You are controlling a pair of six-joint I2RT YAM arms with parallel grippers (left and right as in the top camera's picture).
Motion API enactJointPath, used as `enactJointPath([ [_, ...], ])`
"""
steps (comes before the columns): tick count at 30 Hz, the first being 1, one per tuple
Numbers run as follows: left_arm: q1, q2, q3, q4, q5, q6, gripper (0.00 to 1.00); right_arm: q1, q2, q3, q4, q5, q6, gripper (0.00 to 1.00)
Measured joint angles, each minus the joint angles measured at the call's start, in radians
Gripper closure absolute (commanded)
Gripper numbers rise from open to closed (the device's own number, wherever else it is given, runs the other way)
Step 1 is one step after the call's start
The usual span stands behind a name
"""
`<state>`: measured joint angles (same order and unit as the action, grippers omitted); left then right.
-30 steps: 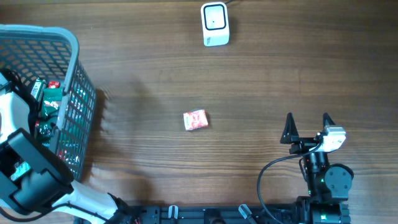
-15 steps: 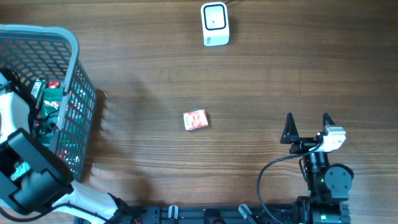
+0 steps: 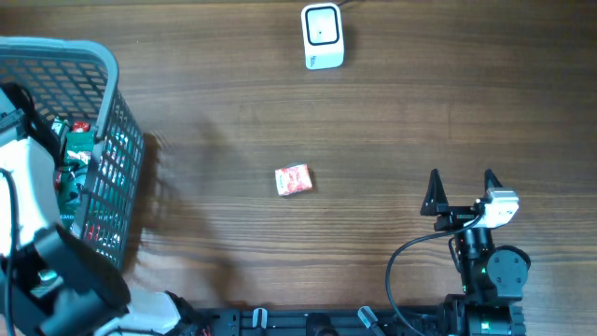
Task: Scan the item barcode
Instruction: 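Return the left gripper into the basket and grasp the green-lidded jar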
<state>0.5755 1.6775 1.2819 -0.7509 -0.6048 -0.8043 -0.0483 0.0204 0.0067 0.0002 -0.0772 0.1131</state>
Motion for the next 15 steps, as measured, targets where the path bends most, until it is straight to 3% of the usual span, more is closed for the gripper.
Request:
enactJointPath([
  [8, -0.051, -0.322, 0.000, -0.011, 0.057, 0.001, 0.38, 0.000, 0.000, 0.000, 0.000, 0.000, 0.000, 0.00],
  [15, -0.051, -0.679, 0.000, 0.021, 0.347, -0.002, 0.37, 0.000, 0.000, 0.000, 0.000, 0.000, 0.000, 0.00],
])
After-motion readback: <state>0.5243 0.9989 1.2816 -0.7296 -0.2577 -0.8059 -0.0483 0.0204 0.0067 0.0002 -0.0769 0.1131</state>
